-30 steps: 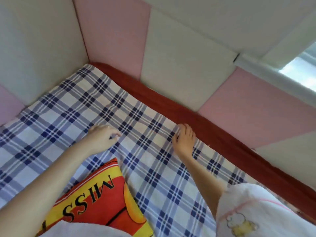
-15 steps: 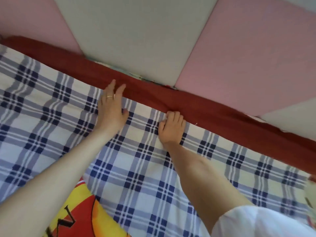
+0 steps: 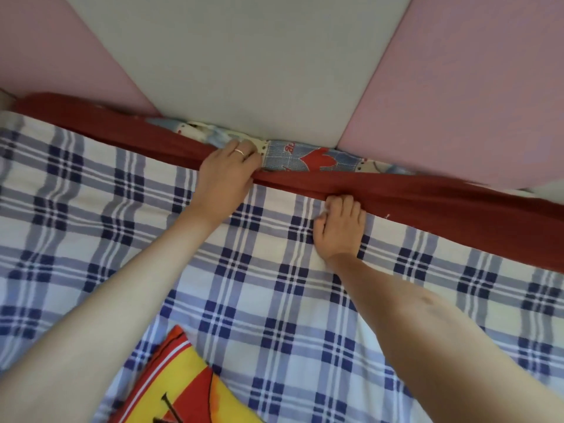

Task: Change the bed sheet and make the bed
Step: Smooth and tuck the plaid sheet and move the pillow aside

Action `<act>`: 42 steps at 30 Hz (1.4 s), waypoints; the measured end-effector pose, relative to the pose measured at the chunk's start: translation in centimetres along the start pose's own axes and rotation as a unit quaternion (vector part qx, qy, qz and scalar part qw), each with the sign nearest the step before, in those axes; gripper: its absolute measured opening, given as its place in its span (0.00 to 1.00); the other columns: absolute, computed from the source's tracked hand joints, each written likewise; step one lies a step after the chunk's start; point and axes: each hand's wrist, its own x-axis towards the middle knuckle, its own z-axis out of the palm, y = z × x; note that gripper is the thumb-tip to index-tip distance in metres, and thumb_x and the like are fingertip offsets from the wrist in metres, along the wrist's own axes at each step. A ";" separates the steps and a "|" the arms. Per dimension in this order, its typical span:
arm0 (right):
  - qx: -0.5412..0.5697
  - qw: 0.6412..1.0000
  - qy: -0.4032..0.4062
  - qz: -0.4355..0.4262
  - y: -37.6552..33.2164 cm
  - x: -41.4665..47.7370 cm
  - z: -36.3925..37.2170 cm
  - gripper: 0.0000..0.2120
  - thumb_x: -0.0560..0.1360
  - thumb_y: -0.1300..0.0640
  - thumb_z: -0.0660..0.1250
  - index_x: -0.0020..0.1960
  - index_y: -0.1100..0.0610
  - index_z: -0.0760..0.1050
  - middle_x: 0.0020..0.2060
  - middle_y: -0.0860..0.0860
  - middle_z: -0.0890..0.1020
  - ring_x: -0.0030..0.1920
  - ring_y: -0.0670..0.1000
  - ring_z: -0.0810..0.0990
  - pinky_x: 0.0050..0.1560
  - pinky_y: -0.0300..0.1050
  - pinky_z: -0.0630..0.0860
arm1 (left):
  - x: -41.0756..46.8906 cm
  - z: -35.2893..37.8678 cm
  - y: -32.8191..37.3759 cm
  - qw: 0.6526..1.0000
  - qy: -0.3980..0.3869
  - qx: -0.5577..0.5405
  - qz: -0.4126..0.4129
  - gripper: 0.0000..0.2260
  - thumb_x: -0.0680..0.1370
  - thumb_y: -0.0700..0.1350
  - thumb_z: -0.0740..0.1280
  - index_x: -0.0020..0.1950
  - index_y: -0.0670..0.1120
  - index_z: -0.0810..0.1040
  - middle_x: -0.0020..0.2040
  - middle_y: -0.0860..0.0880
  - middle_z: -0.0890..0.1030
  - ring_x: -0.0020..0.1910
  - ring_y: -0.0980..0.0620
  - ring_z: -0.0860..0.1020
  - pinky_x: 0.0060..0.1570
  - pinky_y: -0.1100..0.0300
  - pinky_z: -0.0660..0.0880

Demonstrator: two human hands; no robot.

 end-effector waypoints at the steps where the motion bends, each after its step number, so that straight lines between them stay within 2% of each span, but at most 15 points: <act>1: -0.004 1.000 -0.001 0.002 0.1 0.0 0.0 0.12 0.71 0.54 0.55 0.49 0.59 0.70 0.44 0.58 0.74 0.43 0.57 0.69 0.48 0.50 0.61 | -0.1 0.1 -0.1 1.000 -0.017 -0.002 0.009 0.08 0.65 0.34 0.69 0.43 0.41 0.77 0.46 0.43 0.79 0.44 0.44 0.75 0.30 0.54 0.73; 5: -0.014 1.000 -0.007 0.002 -0.1 0.0 -0.1 0.13 0.71 0.54 0.53 0.49 0.60 0.71 0.44 0.59 0.74 0.42 0.58 0.71 0.47 0.51 0.61 | -0.8 -0.2 -0.8 0.998 -0.036 0.002 0.044 0.07 0.70 0.43 0.66 0.44 0.41 0.79 0.49 0.42 0.79 0.46 0.44 0.75 0.34 0.54 0.74; 8: -0.019 1.000 -0.010 0.001 -0.2 0.1 -0.3 0.13 0.71 0.54 0.54 0.49 0.60 0.71 0.44 0.59 0.74 0.42 0.58 0.71 0.47 0.51 0.60 | -0.9 -0.9 -0.6 0.997 -0.016 0.019 0.073 0.04 0.71 0.40 0.67 0.41 0.40 0.80 0.50 0.42 0.79 0.48 0.45 0.71 0.38 0.53 0.71; 11: -0.032 0.999 -0.013 0.003 -0.3 0.0 -0.3 0.13 0.71 0.54 0.55 0.48 0.61 0.71 0.42 0.59 0.76 0.42 0.58 0.73 0.48 0.51 0.60 | -1.1 -0.7 -0.7 0.991 -0.067 0.011 0.111 0.06 0.71 0.42 0.70 0.38 0.40 0.80 0.46 0.43 0.80 0.46 0.44 0.75 0.37 0.54 0.71; 14: -0.034 0.999 -0.018 0.007 -0.4 0.0 -0.3 0.14 0.70 0.54 0.54 0.45 0.62 0.74 0.39 0.61 0.79 0.41 0.60 0.76 0.48 0.52 0.62 | -1.4 -0.2 -1.1 0.993 -0.097 -0.017 0.063 0.15 0.76 0.48 0.64 0.38 0.39 0.82 0.43 0.44 0.82 0.43 0.44 0.79 0.33 0.55 0.72; 17: -0.037 0.999 -0.025 0.009 -0.5 0.0 -0.3 0.15 0.70 0.54 0.54 0.44 0.63 0.75 0.38 0.61 0.79 0.40 0.60 0.77 0.48 0.52 0.62 | -1.3 -0.3 -1.0 0.995 -0.090 -0.016 0.042 0.08 0.75 0.44 0.69 0.41 0.39 0.80 0.41 0.43 0.81 0.42 0.43 0.79 0.33 0.53 0.74; 19: -0.037 0.999 -0.032 0.009 -0.5 0.0 -0.3 0.15 0.71 0.54 0.54 0.44 0.63 0.75 0.38 0.61 0.79 0.40 0.60 0.77 0.49 0.52 0.61 | -1.0 -0.7 -0.8 0.993 -0.119 -0.017 0.017 0.08 0.73 0.43 0.71 0.49 0.40 0.79 0.45 0.43 0.81 0.46 0.42 0.79 0.34 0.54 0.73; 21: -0.036 0.999 -0.038 0.009 -0.5 0.0 -0.2 0.16 0.71 0.54 0.54 0.43 0.63 0.75 0.38 0.61 0.80 0.41 0.60 0.77 0.51 0.52 0.61 | -0.8 -0.8 -0.5 0.987 -0.160 -0.006 -0.020 0.14 0.75 0.45 0.69 0.59 0.43 0.76 0.52 0.44 0.80 0.51 0.44 0.78 0.36 0.55 0.71; 23: -0.028 0.999 -0.038 0.011 -0.5 0.1 -0.2 0.16 0.71 0.54 0.54 0.43 0.63 0.76 0.39 0.62 0.80 0.43 0.61 0.78 0.54 0.53 0.61 | -0.4 -0.9 -0.1 0.975 -0.214 0.011 -0.056 0.16 0.78 0.45 0.66 0.65 0.45 0.71 0.56 0.45 0.77 0.53 0.45 0.76 0.37 0.56 0.69; 28: -0.018 0.999 -0.028 0.013 -0.4 0.1 -0.3 0.16 0.71 0.54 0.54 0.42 0.63 0.76 0.38 0.62 0.80 0.43 0.62 0.78 0.56 0.54 0.61 | 1.0 -0.6 1.0 0.954 -0.277 0.068 -0.092 0.10 0.80 0.42 0.63 0.60 0.41 0.74 0.54 0.42 0.76 0.50 0.43 0.77 0.37 0.56 0.66; 30: -0.015 1.000 -0.020 0.010 -0.4 0.0 -0.2 0.15 0.71 0.54 0.54 0.42 0.63 0.75 0.37 0.61 0.79 0.41 0.61 0.77 0.53 0.53 0.61 | 1.1 -0.9 1.4 0.957 -0.258 0.074 -0.109 0.10 0.81 0.43 0.60 0.59 0.42 0.74 0.52 0.43 0.77 0.46 0.44 0.77 0.34 0.58 0.64; 33: -0.014 1.000 -0.006 0.001 -0.2 0.0 -0.1 0.13 0.71 0.54 0.55 0.48 0.61 0.72 0.43 0.60 0.76 0.43 0.58 0.73 0.48 0.51 0.60 | 1.3 -1.8 1.8 0.973 -0.143 0.081 -0.163 0.10 0.82 0.40 0.56 0.61 0.43 0.71 0.40 0.45 0.78 0.32 0.47 0.70 0.26 0.60 0.54; 35: -0.001 1.000 0.002 0.001 -0.1 0.0 -0.2 0.12 0.70 0.54 0.56 0.50 0.60 0.70 0.45 0.58 0.74 0.44 0.56 0.67 0.47 0.50 0.60 | 1.8 -2.3 1.9 0.974 -0.081 0.101 -0.186 0.11 0.81 0.37 0.56 0.63 0.41 0.70 0.35 0.45 0.76 0.29 0.48 0.66 0.25 0.60 0.51; 38: 0.013 1.000 0.012 0.000 -0.1 0.0 -0.1 0.12 0.70 0.54 0.56 0.50 0.59 0.69 0.45 0.58 0.73 0.44 0.55 0.64 0.47 0.49 0.60 | 2.7 -2.2 1.9 0.980 -0.018 0.054 -0.191 0.12 0.81 0.38 0.55 0.63 0.40 0.69 0.38 0.43 0.77 0.32 0.45 0.71 0.27 0.58 0.55; 42: 0.029 0.999 0.016 0.000 -0.1 0.0 -0.1 0.12 0.70 0.55 0.55 0.50 0.59 0.70 0.44 0.57 0.73 0.44 0.54 0.64 0.46 0.49 0.60 | 3.7 -1.3 1.5 0.971 0.083 -0.076 -0.211 0.07 0.79 0.38 0.56 0.54 0.39 0.71 0.44 0.42 0.77 0.40 0.42 0.75 0.35 0.56 0.62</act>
